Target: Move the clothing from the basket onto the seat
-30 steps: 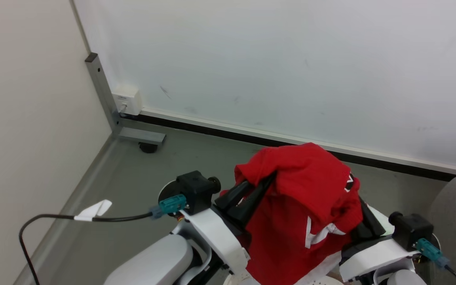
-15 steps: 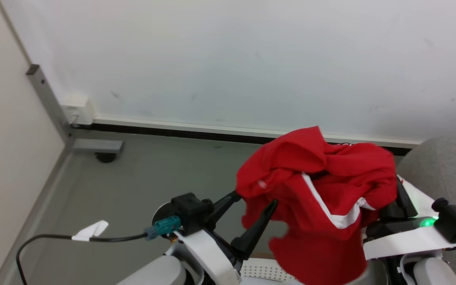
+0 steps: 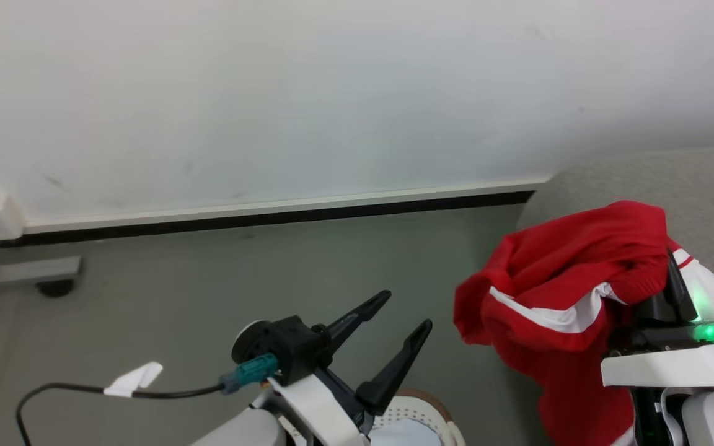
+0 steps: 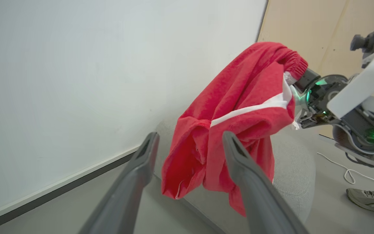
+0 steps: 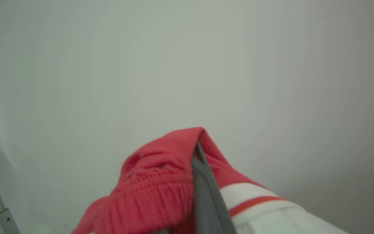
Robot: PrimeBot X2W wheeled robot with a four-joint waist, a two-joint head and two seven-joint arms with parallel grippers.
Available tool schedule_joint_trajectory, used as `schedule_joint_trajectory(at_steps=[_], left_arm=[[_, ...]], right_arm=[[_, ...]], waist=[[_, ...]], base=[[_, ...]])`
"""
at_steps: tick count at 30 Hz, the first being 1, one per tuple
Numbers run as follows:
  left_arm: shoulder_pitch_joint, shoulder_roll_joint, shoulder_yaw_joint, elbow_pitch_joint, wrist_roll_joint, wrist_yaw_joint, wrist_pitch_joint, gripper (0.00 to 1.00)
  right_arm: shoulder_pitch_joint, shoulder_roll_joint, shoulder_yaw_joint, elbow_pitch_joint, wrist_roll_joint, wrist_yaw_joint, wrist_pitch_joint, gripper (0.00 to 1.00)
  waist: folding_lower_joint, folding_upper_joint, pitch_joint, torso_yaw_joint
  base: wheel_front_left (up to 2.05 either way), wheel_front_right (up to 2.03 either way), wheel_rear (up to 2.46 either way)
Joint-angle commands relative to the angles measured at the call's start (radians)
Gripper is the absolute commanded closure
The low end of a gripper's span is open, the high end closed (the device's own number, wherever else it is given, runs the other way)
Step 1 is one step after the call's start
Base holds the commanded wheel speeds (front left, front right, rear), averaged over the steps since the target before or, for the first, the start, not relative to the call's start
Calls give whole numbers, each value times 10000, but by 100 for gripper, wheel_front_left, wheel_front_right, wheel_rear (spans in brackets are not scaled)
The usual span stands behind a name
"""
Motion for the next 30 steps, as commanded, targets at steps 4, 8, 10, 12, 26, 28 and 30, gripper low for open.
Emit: schedule_joint_trajectory(at_steps=[4, 8, 10, 12, 26, 28, 30], left_arm=[[-56, 143, 183, -75, 532, 95, -108, 0], [4, 58, 317, -38, 915, 159, -122, 0], [63, -30, 364, 19, 993, 106, -124, 0], [102, -93, 453, 63, 992, 88, -125, 0], [275, -304, 826, 265, 1420, -297, -127, 0], [229, -290, 882, 258, 1472, -335, -129, 0], [158, -221, 939, 215, 1543, -390, -127, 0]], right_arm=[[315, -42, -184, -404, -250, -20, -2, 100], [559, -69, -202, -586, -333, -20, -2, 100], [651, -123, -140, -618, -283, -20, -2, 100], [669, -184, -28, -668, -188, -20, -3, 100], [77, -411, 482, -773, -159, -20, -3, 100], [-165, -471, 491, -738, -238, -20, -3, 100], [-470, -617, 490, -593, -254, -20, -3, 100]], waist=[[0, -1, 314, -1131], [0, -1, 389, -1676], [0, -1, 371, -1904], [0, -1, 384, -2119], [0, -1, 652, -2667], [0, -1, 781, -2580], [0, -1, 977, -2458]], base=[[0, 0, 0], [0, 0, 0], [0, 0, 0], [0, 0, 0], [0, 0, 0], [0, 0, 0], [0, 0, 0]])
